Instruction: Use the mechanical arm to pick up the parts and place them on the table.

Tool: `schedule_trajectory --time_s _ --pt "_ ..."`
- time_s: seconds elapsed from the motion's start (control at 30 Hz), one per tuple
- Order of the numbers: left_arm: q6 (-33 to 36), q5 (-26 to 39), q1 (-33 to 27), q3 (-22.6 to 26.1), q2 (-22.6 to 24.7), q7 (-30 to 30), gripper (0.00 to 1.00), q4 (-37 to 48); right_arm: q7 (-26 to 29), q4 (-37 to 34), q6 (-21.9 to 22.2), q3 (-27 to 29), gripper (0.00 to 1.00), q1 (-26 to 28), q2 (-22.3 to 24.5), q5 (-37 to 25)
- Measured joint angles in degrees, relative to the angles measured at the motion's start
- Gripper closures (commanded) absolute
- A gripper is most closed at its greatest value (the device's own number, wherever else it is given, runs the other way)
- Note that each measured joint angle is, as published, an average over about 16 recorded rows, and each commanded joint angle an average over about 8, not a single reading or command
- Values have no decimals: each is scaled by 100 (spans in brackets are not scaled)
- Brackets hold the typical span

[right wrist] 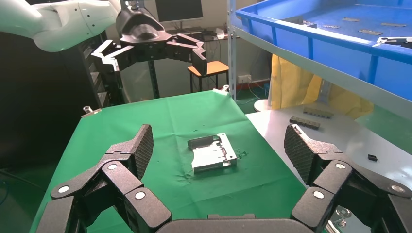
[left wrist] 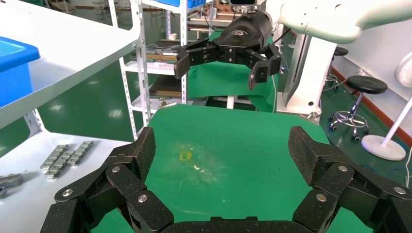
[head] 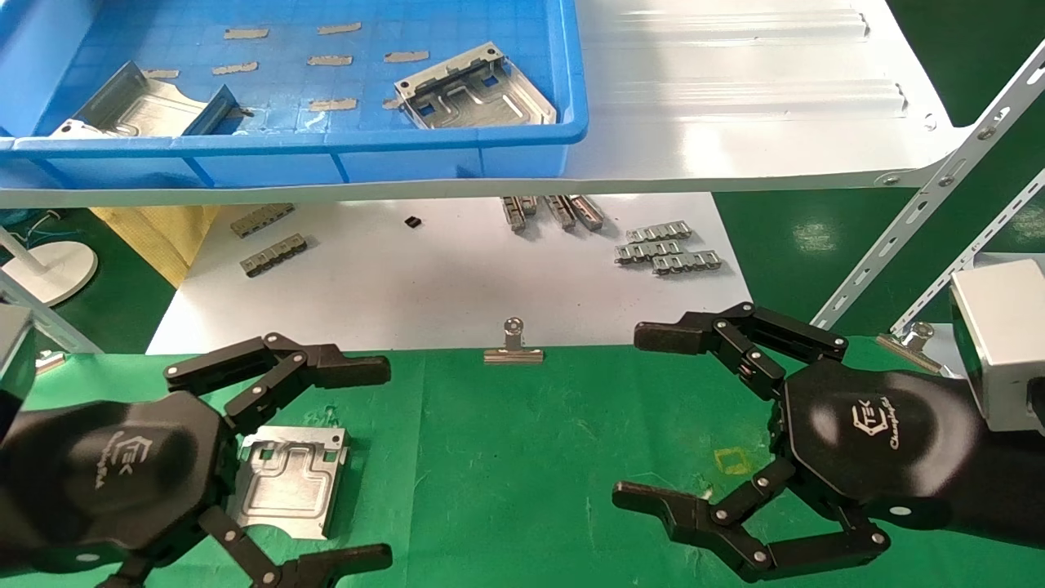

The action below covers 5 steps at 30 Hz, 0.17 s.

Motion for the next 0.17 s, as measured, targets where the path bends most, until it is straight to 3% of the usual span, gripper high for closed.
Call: schedule_trajectory --time_s 0.17 --pt "-5 -12 16 -17 -6 -6 0 -26 0 0 0 0 0 0 0 0"
